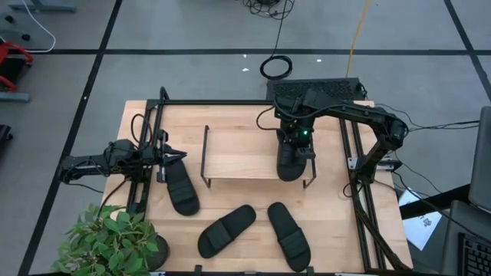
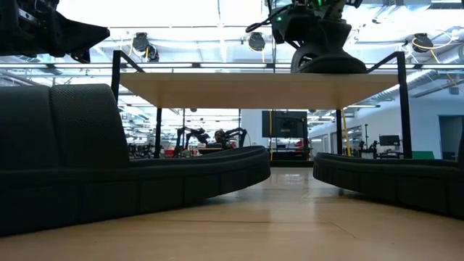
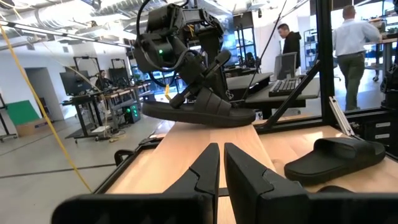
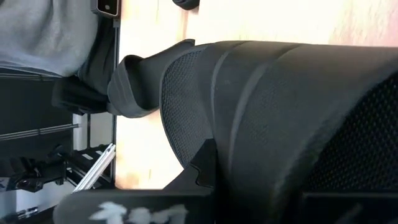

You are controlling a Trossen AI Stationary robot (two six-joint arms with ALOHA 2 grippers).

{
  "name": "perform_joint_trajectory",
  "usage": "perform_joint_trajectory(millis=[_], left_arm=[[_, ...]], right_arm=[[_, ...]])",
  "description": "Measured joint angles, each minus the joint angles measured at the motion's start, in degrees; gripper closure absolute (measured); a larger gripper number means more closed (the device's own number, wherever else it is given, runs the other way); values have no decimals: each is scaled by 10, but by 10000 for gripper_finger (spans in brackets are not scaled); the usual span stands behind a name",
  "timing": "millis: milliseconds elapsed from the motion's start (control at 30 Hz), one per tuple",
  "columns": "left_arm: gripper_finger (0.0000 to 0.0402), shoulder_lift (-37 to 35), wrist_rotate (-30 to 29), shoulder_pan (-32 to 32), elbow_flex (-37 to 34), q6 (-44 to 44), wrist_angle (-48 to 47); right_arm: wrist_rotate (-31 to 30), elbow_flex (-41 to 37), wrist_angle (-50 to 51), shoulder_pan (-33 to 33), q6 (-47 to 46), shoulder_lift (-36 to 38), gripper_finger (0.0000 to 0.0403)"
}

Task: Pick and place slides into the shelf
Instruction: Put the right black slide on the shelf

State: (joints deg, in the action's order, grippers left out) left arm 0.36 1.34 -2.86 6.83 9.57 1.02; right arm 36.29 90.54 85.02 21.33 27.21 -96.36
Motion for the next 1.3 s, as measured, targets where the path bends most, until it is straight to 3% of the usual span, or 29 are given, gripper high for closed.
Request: perform_joint_trajectory(millis=[367, 1300], left_arm=[[369, 0, 0, 0, 0, 2, 0], [369, 0, 0, 0, 0, 8, -13]], right_arm=[[7, -14, 5, 0, 5, 0, 399], [106, -15, 17, 0, -8, -1, 399]])
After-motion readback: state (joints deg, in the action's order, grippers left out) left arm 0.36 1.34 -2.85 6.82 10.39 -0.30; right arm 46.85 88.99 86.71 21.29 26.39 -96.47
